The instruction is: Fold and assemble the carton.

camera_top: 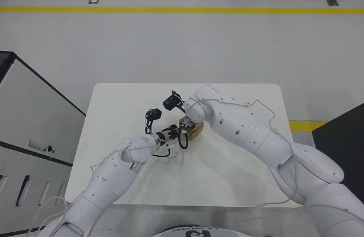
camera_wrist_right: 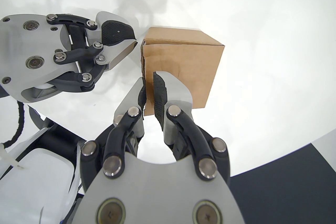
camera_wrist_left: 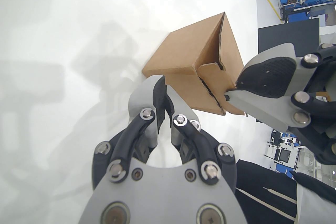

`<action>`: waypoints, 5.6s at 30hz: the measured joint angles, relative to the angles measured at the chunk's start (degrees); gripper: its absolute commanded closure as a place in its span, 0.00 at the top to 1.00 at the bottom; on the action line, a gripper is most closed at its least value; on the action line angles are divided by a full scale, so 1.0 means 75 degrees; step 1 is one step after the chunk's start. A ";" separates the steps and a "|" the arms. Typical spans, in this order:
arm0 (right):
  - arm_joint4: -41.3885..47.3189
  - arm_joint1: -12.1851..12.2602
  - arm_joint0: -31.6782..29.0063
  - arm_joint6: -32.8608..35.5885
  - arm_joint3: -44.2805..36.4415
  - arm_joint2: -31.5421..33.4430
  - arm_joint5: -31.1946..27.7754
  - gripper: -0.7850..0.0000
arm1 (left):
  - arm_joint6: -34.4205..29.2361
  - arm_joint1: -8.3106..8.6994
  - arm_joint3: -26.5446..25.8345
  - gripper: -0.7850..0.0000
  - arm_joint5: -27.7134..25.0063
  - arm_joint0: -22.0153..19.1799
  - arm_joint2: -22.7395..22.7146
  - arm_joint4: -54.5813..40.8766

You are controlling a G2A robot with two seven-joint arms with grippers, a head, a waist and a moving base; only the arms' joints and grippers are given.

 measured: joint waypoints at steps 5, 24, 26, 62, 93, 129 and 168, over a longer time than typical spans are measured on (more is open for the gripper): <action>-0.0042 -0.0073 -0.0028 0.0019 0.0105 0.0026 -0.0028 0.07 | 0.0000 0.0000 0.0000 0.00 0.0000 0.0000 0.0000 0.0000; 0.0089 -0.0268 -0.0118 -0.0017 0.0600 0.0337 -0.0169 0.23 | 0.0000 0.0000 0.0000 0.00 0.0000 0.0000 0.0000 0.0000; 0.0132 -0.0270 -0.0128 -0.0032 0.0613 0.0410 -0.0185 0.26 | 0.0000 0.0000 0.0000 0.00 0.0000 0.0000 0.0000 0.0000; 0.1963 0.0076 -0.0961 -0.0854 0.1075 0.2298 -0.0074 0.00 | 0.0000 0.0000 0.0000 0.00 0.0000 0.0000 0.0000 0.0000; 0.2189 -0.0105 -0.0790 -0.1081 0.1533 0.2276 -0.0184 0.00 | 0.0000 0.0000 0.0000 0.00 0.0000 0.0000 0.0000 0.0000; 0.2446 -0.0411 -0.0536 -0.1164 0.2429 0.2055 -0.0472 0.00 | 0.0000 0.0000 0.0000 0.00 0.0000 0.0000 0.0000 0.0000; 0.2439 -0.0419 -0.0625 -0.1113 0.2413 0.2195 -0.0442 0.00 | 0.0000 0.0000 0.0000 0.00 0.0000 0.0000 0.0000 0.0000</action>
